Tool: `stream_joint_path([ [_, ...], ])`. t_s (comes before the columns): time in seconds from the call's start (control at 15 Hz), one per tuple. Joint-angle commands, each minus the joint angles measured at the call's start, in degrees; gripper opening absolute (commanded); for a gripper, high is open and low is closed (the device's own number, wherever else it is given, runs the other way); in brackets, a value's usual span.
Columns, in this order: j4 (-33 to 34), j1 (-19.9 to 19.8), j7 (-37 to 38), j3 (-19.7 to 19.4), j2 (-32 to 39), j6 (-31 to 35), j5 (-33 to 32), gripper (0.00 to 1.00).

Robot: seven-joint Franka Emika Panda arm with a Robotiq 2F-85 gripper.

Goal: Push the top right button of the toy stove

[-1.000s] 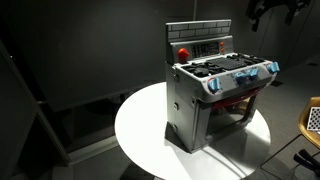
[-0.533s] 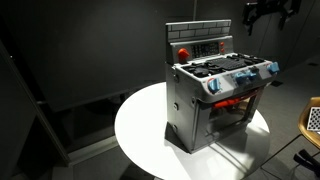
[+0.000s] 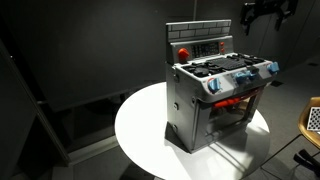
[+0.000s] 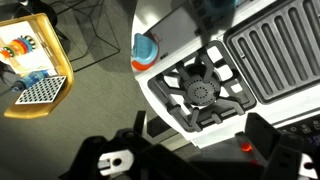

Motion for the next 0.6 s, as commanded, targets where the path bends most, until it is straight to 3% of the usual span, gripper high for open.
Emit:
stream_joint_path([
  [0.0, 0.7, 0.5, 1.5, -1.9, 1.3, 4.0, 0.1, 1.0],
  [0.53, 2.6, 0.4, 3.0, -4.5, 7.0, 9.7, 0.1, 1.0],
])
